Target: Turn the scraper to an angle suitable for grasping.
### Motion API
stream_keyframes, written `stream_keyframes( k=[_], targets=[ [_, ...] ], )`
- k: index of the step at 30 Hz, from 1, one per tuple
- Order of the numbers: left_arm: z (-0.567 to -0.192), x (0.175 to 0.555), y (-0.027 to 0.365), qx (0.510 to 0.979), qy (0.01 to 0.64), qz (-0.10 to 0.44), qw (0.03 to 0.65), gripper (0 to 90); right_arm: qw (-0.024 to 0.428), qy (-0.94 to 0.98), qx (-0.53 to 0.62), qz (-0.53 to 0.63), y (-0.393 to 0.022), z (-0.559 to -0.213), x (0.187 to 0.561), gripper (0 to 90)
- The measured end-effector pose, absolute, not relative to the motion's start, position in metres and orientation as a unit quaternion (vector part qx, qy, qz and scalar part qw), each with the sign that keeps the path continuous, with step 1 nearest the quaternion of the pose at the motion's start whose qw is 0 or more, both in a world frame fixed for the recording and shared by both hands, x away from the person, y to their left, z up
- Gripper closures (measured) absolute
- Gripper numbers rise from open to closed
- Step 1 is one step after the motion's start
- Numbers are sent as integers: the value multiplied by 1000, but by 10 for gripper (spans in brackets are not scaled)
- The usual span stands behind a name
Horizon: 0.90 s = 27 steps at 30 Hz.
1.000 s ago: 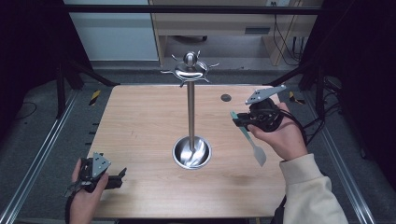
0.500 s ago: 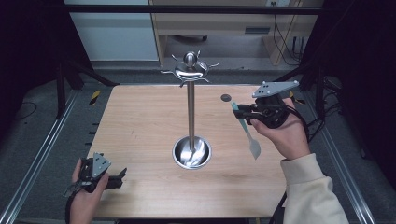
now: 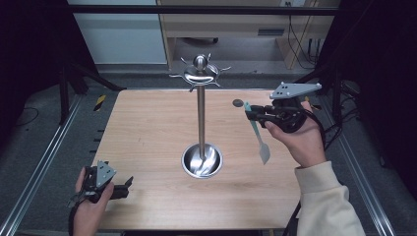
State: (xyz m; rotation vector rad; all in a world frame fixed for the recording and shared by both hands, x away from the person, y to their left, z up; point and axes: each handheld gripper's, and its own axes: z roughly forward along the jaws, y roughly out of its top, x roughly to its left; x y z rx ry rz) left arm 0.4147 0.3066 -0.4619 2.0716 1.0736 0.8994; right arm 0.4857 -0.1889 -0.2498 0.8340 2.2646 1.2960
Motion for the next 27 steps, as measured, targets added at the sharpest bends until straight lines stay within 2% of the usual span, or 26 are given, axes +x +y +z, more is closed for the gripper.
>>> stream_keyframes(
  k=[14, 27],
  targets=[
    [-461, 415, 306, 788, 405, 342, 314, 30, 209, 783, 289, 510, -192, -225, 482, 747],
    [-461, 415, 305, 789, 402, 341, 315, 30, 209, 773, 280, 529, -184, -218, 479, 746]
  ],
)
